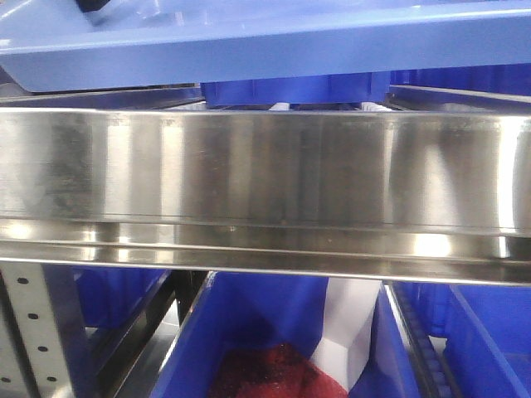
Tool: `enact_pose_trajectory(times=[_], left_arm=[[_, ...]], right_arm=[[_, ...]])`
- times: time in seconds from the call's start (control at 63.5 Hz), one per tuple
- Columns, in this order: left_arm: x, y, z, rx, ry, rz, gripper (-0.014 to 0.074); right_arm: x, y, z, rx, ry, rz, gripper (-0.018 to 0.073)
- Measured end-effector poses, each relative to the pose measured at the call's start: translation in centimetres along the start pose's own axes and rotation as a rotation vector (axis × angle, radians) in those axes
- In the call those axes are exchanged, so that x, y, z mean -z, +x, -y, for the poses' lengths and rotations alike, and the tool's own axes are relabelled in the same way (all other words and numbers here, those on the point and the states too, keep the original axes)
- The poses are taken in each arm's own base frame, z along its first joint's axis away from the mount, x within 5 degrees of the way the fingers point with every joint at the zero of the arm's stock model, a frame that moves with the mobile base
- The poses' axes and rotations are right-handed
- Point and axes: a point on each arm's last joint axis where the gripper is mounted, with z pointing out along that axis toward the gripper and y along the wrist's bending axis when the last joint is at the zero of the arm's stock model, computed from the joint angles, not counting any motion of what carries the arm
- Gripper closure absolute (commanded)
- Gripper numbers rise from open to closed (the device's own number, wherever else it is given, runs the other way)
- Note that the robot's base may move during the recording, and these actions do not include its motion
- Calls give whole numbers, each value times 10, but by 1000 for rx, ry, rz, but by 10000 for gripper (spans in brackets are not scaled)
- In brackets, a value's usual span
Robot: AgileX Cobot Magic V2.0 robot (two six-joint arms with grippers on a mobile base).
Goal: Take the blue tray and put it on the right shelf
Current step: 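Drive up to the steel shelf rack holding the tray, then lower the tray onto the upper shelf with both grippers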
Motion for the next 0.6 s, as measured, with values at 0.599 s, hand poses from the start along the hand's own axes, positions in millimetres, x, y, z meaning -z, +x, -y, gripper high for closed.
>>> enact_pose_trajectory(times=[0.599], left_arm=[[-34,-67,-21,23,-41,60,645]], right_arm=[[-41,-49,-4,-16,18,19,525]])
